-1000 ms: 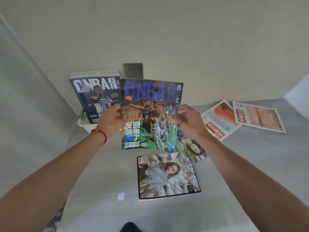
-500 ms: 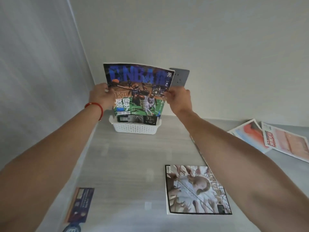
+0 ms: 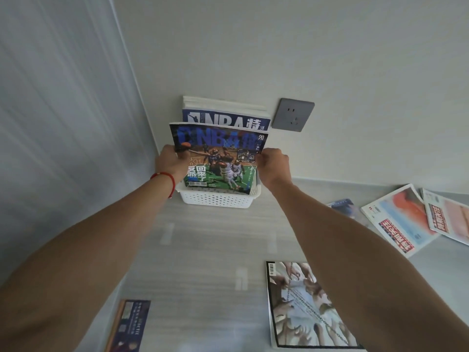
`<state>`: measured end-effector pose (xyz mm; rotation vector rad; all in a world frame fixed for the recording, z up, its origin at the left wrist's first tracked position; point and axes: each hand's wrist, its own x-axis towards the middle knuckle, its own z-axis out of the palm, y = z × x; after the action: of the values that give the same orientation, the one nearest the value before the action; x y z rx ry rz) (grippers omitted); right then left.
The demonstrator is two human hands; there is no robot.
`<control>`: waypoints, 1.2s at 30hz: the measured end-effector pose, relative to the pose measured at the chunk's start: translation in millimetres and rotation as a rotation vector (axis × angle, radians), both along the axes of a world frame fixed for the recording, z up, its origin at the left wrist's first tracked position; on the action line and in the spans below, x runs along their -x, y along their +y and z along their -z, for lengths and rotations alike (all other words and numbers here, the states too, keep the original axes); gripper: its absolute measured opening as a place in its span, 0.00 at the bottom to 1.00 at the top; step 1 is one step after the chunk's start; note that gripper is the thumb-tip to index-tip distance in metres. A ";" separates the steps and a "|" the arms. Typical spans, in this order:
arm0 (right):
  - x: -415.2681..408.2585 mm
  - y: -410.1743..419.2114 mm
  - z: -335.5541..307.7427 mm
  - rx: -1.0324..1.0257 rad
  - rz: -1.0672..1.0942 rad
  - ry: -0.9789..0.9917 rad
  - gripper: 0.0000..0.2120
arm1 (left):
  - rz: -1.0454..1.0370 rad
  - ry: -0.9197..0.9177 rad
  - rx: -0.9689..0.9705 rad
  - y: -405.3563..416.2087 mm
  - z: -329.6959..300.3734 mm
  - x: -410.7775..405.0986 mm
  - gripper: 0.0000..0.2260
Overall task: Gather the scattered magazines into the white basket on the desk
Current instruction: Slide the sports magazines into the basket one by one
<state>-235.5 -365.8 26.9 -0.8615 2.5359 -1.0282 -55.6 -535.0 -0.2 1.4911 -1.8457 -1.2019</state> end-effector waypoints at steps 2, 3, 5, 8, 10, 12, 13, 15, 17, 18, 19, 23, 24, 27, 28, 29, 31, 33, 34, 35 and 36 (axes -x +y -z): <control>3.3 -3.2 7.5 -0.034 -0.005 0.004 0.12 | 0.025 0.031 0.016 0.7 5.2 6.2 0.14; 5.2 -4.0 10.4 -0.043 -0.013 0.004 0.12 | 0.056 0.040 0.008 -0.4 6.9 9.4 0.14; 9.0 -4.9 13.7 -0.038 -0.032 -0.024 0.14 | 0.122 0.042 -0.029 -3.1 7.2 13.0 0.14; 14.1 -5.6 15.0 -0.044 -0.079 -0.090 0.20 | 0.191 0.045 -0.063 -7.6 7.5 16.6 0.21; 15.2 -4.9 16.3 -0.040 -0.099 -0.147 0.20 | 0.205 -0.022 -0.075 -8.2 5.8 17.6 0.22; 12.0 3.9 19.1 -0.033 -0.118 -0.184 0.27 | 0.183 -0.114 -0.071 -0.8 1.7 15.1 0.17; 8.8 12.8 21.3 -0.039 -0.134 -0.170 0.31 | 0.153 -0.157 -0.043 7.8 -0.8 12.6 0.15; 4.3 40.0 29.7 -0.044 -0.140 -0.108 0.32 | 0.094 -0.172 0.092 38.7 -3.6 9.6 0.17; 4.7 77.5 42.9 -0.037 -0.099 -0.073 0.29 | 0.167 -0.093 0.205 89.3 -0.9 12.6 0.23; 6.7 99.1 51.0 -0.051 -0.073 -0.066 0.28 | 0.267 -0.076 0.216 118.1 3.6 15.8 0.24; 10.3 122.3 60.1 -0.078 -0.048 -0.062 0.27 | 0.380 -0.084 0.212 147.3 9.8 19.4 0.24; 32.4 223.9 99.5 -0.203 -0.011 -0.040 0.24 | 0.801 -0.286 0.185 250.4 54.1 32.2 0.22; 38.6 249.9 108.4 -0.236 -0.032 -0.021 0.22 | 0.876 -0.336 0.174 270.6 65.2 35.4 0.24; 54.5 322.0 133.6 -0.347 -0.177 0.096 0.23 | 1.048 -0.533 0.266 310.3 95.2 47.6 0.28; 58.0 343.7 142.2 -0.386 -0.242 0.151 0.26 | 1.092 -0.602 0.310 318.4 100.6 51.0 0.28; 60.0 363.0 150.2 -0.412 -0.309 0.202 0.30 | 1.117 -0.658 0.335 325.4 103.7 54.3 0.29; 58.1 390.6 164.2 -0.444 -0.400 0.236 0.40 | 1.125 -0.763 0.378 338.1 106.5 58.8 0.31; 54.9 400.6 174.0 -0.464 -0.417 0.251 0.41 | 1.077 -0.859 0.433 349.4 106.5 62.7 0.32; 54.2 401.4 176.9 -0.460 -0.409 0.270 0.39 | 1.046 -0.894 0.443 354.0 105.7 63.9 0.32; 54.5 400.5 177.2 -0.439 -0.398 0.296 0.36 | 1.022 -0.916 0.425 357.0 104.7 65.6 0.31; 55.8 399.5 175.2 -0.407 -0.384 0.318 0.32 | 1.009 -0.919 0.387 358.8 103.7 66.8 0.30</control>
<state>-291.3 33.7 -148.3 -1.3915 2.5349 -0.2611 -122.4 -176.2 -103.9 0.8891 -3.4347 -0.3418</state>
